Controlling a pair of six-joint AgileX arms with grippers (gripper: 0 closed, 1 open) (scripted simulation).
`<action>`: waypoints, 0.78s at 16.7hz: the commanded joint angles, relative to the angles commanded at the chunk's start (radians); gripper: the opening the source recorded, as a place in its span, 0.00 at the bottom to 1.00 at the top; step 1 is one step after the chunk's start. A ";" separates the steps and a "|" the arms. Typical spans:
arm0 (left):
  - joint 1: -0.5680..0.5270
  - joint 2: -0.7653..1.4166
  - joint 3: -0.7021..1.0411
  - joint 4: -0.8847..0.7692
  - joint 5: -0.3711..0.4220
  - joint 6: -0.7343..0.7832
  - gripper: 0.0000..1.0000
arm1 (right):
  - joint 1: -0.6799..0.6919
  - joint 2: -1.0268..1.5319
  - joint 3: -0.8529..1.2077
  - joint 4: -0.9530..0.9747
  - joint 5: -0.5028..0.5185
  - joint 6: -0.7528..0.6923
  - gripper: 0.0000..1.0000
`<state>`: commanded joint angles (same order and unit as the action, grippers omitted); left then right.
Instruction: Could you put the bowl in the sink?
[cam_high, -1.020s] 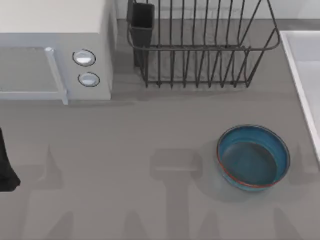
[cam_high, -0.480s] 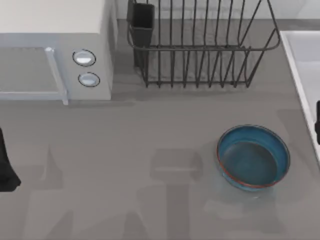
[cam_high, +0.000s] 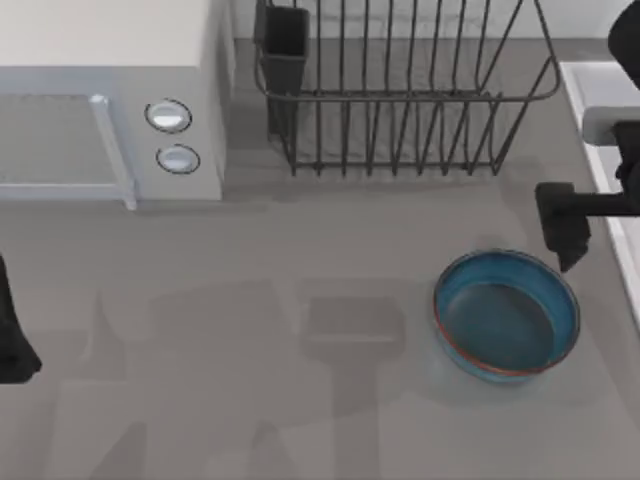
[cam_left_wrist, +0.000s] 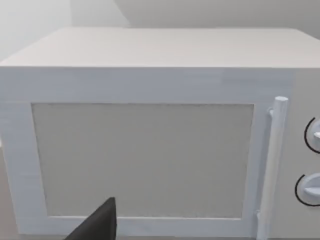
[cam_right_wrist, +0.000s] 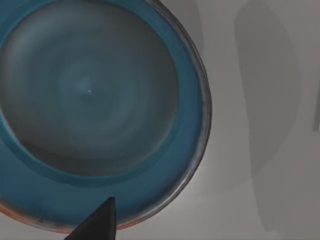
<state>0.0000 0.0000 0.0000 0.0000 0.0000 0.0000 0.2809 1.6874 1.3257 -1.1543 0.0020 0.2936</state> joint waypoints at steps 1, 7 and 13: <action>0.000 0.000 0.000 0.000 0.000 0.000 1.00 | 0.007 0.035 0.034 -0.023 -0.001 0.007 1.00; 0.000 0.000 0.000 0.000 0.000 0.000 1.00 | 0.016 0.082 0.081 -0.054 -0.001 0.016 1.00; 0.000 0.000 0.000 0.000 0.000 0.000 1.00 | 0.014 0.114 -0.005 0.062 -0.001 0.015 1.00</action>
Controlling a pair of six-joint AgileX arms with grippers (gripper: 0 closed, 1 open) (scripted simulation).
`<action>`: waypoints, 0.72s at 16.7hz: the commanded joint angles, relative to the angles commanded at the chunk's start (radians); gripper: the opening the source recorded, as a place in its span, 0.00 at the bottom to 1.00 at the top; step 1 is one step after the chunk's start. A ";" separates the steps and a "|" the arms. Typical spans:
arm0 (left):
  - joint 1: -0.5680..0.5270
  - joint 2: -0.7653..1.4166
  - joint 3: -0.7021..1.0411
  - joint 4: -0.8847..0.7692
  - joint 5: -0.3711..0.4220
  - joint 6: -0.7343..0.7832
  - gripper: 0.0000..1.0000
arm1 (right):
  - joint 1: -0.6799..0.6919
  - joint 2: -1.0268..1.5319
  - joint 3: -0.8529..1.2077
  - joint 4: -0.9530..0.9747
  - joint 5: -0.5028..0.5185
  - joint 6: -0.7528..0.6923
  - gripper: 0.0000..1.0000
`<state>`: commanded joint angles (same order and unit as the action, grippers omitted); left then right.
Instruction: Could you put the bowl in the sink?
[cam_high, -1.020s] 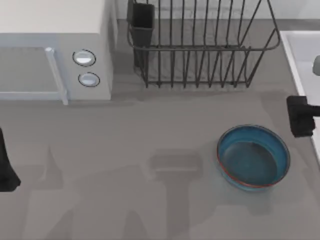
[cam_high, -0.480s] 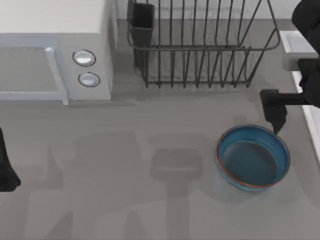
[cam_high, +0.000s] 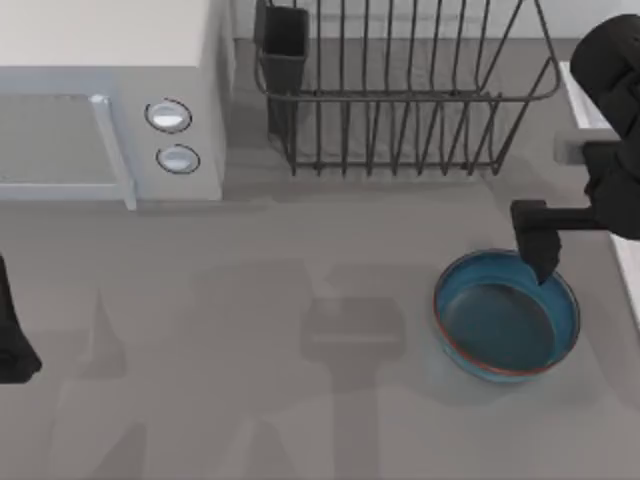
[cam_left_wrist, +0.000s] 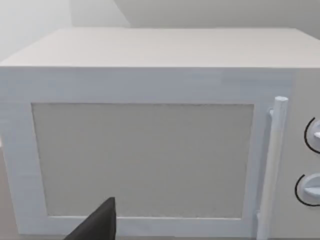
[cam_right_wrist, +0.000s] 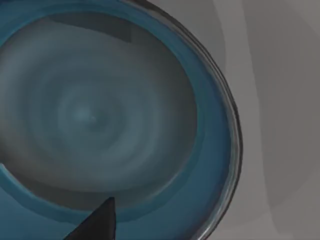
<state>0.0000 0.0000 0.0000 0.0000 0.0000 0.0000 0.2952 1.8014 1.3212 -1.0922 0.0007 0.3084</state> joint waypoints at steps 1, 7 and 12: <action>0.000 0.000 0.000 0.000 0.000 0.000 1.00 | 0.001 0.015 -0.031 0.049 0.000 0.001 1.00; 0.000 0.000 0.000 0.000 0.000 0.000 1.00 | 0.004 0.085 -0.179 0.266 0.000 0.006 1.00; 0.000 0.000 0.000 0.000 0.000 0.000 1.00 | 0.004 0.085 -0.182 0.269 0.000 0.006 0.92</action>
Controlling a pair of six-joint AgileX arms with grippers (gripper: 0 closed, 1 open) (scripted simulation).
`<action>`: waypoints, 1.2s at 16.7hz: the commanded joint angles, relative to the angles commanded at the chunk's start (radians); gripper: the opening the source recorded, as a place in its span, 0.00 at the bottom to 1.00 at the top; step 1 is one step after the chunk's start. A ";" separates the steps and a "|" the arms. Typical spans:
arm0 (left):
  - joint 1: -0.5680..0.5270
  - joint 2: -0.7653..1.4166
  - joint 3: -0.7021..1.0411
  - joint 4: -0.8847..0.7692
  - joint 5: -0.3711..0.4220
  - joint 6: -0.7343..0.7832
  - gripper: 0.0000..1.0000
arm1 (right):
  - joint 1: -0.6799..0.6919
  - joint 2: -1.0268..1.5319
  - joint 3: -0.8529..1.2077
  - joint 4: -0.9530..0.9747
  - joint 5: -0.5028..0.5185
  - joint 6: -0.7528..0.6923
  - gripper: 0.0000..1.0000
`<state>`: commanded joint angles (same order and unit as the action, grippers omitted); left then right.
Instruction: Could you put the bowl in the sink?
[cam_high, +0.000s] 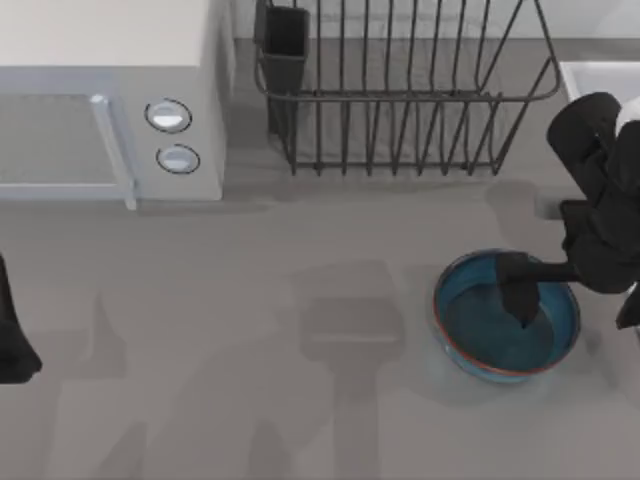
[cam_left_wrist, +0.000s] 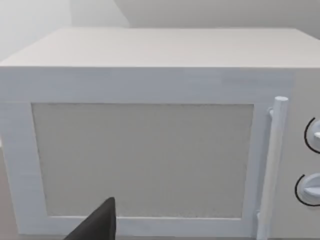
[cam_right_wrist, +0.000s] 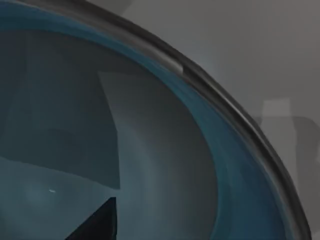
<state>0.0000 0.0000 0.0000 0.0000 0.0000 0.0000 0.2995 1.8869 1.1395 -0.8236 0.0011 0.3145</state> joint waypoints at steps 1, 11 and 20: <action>0.000 0.000 0.000 0.000 0.000 0.000 1.00 | 0.000 0.000 0.000 0.000 0.000 0.000 0.85; 0.000 0.000 0.000 0.000 0.000 0.000 1.00 | 0.000 0.000 0.000 0.000 0.000 0.000 0.10; 0.000 0.000 0.000 0.000 0.000 0.000 1.00 | 0.000 0.000 0.000 0.000 0.000 0.000 0.00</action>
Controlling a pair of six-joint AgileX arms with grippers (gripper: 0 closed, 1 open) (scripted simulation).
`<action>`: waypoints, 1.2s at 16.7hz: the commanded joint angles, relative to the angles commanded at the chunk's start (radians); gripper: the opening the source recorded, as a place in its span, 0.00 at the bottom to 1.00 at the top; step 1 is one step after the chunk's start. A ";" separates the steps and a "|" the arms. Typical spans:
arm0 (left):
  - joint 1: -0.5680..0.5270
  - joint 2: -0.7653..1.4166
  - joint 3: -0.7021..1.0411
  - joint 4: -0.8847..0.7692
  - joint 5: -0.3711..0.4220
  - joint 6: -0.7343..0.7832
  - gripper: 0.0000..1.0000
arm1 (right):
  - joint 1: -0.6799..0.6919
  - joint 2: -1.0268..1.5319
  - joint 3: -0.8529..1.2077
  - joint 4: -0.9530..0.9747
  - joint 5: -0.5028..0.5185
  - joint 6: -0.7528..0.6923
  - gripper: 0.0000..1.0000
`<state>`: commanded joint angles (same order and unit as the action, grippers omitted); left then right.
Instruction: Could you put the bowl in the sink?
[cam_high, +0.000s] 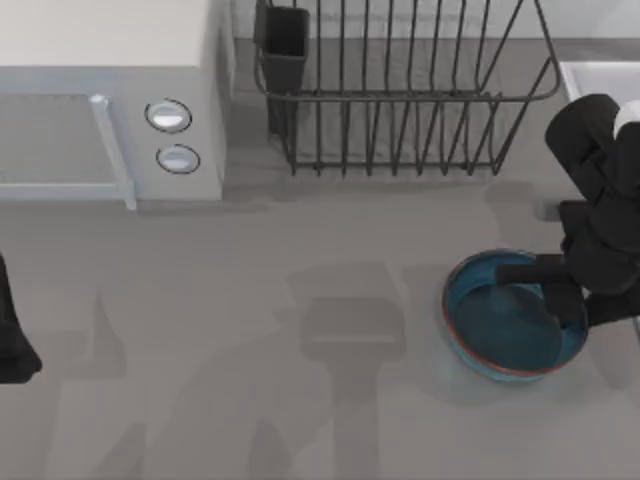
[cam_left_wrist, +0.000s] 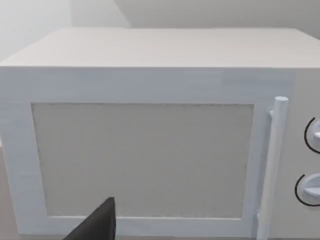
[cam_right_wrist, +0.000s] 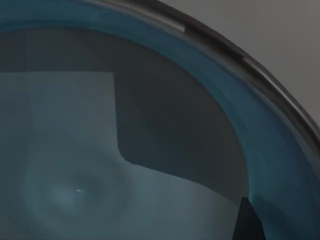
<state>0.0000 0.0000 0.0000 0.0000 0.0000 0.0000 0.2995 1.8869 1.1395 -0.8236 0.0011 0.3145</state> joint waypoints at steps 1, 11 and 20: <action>0.000 0.000 0.000 0.000 0.000 0.000 1.00 | -0.001 -0.002 0.001 -0.001 0.001 0.000 0.00; 0.000 0.000 0.000 0.000 0.000 0.000 1.00 | -0.003 -0.074 0.337 -0.442 0.001 -0.003 0.00; 0.000 0.000 0.000 0.000 0.000 0.000 1.00 | -0.003 -0.120 0.459 -0.580 0.000 -0.006 0.00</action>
<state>0.0000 0.0000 0.0000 0.0000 0.0000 0.0000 0.2966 1.7671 1.5987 -1.4037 0.0010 0.3084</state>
